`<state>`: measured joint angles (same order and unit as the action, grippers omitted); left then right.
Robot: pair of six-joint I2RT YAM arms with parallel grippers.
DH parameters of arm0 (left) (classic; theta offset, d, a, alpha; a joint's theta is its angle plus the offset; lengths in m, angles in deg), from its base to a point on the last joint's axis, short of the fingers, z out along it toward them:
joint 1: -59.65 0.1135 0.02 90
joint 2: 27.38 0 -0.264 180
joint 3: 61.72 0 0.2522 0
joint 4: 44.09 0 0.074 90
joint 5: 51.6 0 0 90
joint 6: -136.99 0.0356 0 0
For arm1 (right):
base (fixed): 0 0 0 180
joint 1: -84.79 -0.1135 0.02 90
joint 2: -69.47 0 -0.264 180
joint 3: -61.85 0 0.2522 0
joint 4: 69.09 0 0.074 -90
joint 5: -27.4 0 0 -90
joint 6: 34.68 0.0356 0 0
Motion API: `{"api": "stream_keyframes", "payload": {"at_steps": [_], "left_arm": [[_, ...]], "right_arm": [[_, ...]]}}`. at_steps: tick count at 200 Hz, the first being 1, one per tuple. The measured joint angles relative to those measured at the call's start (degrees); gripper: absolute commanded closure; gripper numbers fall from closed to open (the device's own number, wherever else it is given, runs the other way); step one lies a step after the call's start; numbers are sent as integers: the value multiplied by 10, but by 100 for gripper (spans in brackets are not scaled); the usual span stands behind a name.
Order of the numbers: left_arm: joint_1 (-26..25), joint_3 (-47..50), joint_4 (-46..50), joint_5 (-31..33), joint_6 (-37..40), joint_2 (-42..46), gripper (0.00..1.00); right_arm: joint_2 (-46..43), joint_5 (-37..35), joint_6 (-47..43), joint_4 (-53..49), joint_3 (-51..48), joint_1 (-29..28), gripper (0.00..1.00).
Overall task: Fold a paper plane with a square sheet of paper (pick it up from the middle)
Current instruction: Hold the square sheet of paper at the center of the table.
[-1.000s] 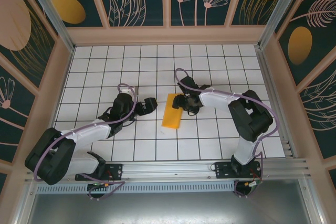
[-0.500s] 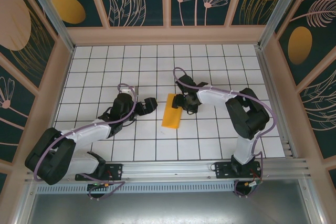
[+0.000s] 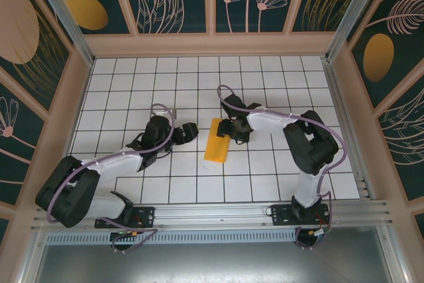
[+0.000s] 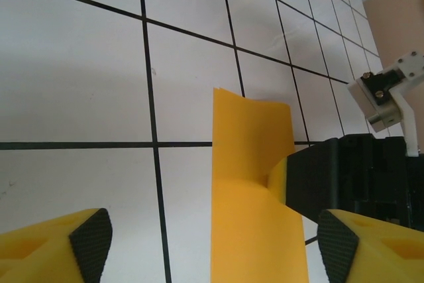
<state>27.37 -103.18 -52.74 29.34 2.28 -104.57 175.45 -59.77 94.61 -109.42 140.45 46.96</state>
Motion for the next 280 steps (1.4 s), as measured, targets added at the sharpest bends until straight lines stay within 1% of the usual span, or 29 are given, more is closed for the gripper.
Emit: {"api": "stream_keyframes", "payload": {"at_steps": [13,37,47,91,118,139,170,178,185,203,222,254,280], "left_arm": [[0,-8,2,-5,-3,-13,27],[0,-17,4,-11,-6,-28,27],[0,-18,4,-12,-6,-29,27],[0,-20,5,-15,-6,-29,28],[0,-20,5,-17,-6,-31,33],[0,-23,5,-27,-6,-39,42],[0,-42,6,-44,-12,-66,66],[0,-50,6,-49,-17,-77,71],[0,-57,5,-54,-19,-85,74],[0,-70,4,-69,-21,-104,89],[0,-93,5,-87,-24,-134,100],[0,-136,8,-118,-34,-186,100],[0,-146,8,-131,-39,-203,100]], "right_arm": [[1,0,0,-1,1,0,24],[3,0,-3,-4,4,-1,23],[3,1,-4,-4,4,0,21],[7,2,-11,-8,8,-1,21],[7,2,-11,-9,9,-1,21],[8,1,-11,-9,9,-1,21],[10,0,-11,-12,11,-1,21],[10,0,-10,-12,11,-1,21],[10,0,-10,-12,11,-1,21],[11,0,-11,-12,11,-1,21],[11,0,-10,-12,11,-1,21],[11,0,-10,-12,11,-1,21],[11,-1,-10,-13,11,-1,22]]}}
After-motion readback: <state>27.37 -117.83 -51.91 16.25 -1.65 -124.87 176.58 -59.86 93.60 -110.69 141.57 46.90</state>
